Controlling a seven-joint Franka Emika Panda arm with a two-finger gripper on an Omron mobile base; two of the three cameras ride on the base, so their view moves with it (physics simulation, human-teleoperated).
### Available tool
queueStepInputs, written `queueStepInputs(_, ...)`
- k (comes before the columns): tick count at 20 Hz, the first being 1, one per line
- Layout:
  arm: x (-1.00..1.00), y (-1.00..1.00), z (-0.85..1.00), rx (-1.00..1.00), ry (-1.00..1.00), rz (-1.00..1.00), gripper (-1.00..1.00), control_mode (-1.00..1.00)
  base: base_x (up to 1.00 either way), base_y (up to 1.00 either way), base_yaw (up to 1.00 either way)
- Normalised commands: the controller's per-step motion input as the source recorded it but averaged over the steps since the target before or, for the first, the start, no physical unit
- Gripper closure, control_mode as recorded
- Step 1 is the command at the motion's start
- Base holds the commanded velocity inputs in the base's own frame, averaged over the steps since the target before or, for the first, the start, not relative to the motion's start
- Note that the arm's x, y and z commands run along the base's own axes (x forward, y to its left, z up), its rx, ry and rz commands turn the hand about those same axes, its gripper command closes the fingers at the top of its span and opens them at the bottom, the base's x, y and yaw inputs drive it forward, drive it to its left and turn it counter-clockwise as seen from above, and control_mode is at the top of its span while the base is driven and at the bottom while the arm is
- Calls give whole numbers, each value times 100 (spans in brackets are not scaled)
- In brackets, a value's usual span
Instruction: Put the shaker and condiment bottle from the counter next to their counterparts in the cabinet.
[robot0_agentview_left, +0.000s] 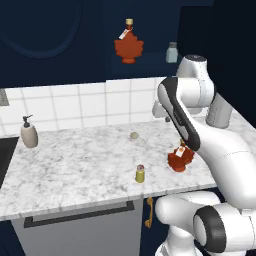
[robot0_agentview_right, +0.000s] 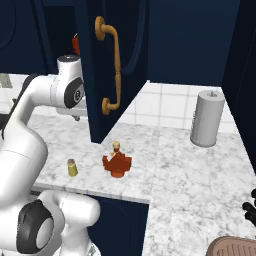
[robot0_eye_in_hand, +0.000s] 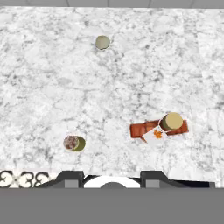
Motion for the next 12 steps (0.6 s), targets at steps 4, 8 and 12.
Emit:
queueStepInputs(4,-29,14,0,-1,-13,-6,-100,-100,0,0,0)
queueStepInputs(8,-52,89,0,-4,-38,-49,-100,-100,0,0,0)
queueStepInputs(12,-31,92,0,-12,-23,-51,-100,-100,0,0,0)
